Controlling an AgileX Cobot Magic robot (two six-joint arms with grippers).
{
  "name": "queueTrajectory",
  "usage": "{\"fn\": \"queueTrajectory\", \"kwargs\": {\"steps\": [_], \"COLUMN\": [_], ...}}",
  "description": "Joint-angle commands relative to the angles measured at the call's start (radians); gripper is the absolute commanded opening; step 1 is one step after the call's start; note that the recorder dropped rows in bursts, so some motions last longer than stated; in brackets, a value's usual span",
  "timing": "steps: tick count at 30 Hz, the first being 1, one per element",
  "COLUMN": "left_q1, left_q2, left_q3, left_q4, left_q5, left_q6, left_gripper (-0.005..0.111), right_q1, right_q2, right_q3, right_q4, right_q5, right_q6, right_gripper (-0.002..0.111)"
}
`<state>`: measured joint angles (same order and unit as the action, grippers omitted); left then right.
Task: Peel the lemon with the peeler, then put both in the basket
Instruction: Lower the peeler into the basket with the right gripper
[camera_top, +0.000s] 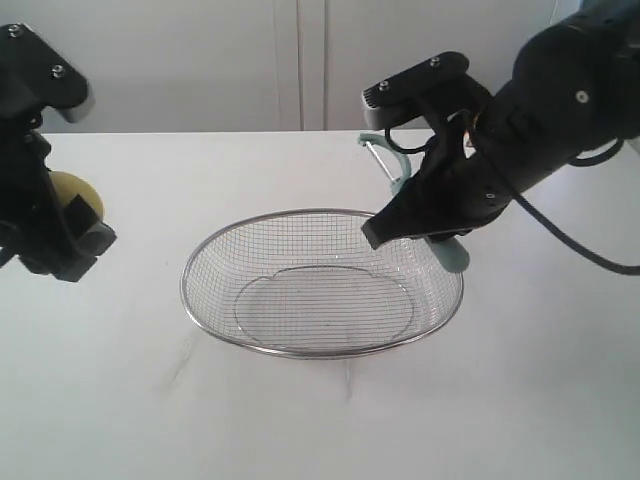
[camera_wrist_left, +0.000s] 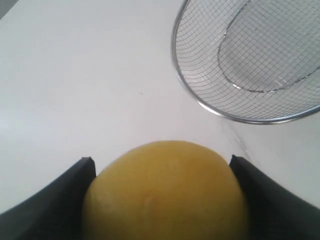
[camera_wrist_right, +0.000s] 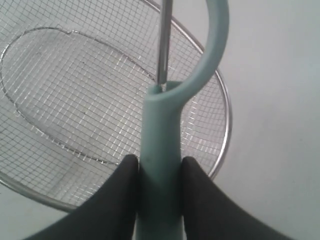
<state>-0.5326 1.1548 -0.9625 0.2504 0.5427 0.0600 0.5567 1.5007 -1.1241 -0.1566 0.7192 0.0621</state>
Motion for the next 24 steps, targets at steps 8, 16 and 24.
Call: {"fn": "queueTrajectory", "kwargs": {"steps": [8,16,24], "left_q1": [0.013,0.013,0.013], "left_q2": [-0.039,-0.039,-0.039], "left_q3": [-0.007,-0.007,-0.007], "left_q4": [0.106,0.106,0.106], "left_q5": [0.162,0.160,0.152], "left_q6": [-0.048,-0.060,-0.060], "left_gripper": [0.000,0.000,0.000], "right_q1": [-0.019,-0.019,-0.019], "right_q2": [0.233,0.361,0.428], "right_q3": [-0.063,-0.062,-0.062], "right_q4": [0.065,0.067,0.072], "right_q5": [-0.123,-0.160,-0.177], "right_q6": [-0.062,-0.062,-0.062], "right_gripper": [0.000,0.000,0.000]}}
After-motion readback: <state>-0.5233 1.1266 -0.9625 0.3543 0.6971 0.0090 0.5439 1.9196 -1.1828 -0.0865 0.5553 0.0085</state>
